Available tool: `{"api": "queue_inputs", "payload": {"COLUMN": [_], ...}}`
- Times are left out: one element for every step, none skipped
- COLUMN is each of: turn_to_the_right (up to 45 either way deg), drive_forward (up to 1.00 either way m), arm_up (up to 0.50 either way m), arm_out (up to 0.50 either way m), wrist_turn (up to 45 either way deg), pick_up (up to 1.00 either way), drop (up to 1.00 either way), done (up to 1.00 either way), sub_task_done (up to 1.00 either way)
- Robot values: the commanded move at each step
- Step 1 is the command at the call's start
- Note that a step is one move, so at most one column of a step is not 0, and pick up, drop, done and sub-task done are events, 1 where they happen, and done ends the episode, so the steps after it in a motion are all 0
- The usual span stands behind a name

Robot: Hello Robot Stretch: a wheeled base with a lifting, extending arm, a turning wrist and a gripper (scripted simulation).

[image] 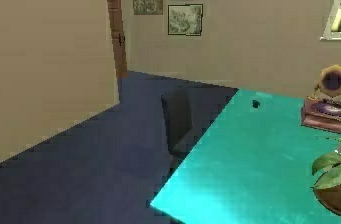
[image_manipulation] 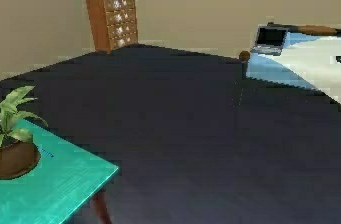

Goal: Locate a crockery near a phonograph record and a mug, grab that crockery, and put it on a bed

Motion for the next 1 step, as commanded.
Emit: {"api": "queue_inputs", "payload": {"turn_to_the_right": [-45.0], "drive_forward": [0.0], "arm_up": [0.0], "arm_out": [0.0], "wrist_turn": [0.0], "pick_up": [0.0], "drop": [0.0], "done": [0.0], "sub_task_done": [0.0]}}
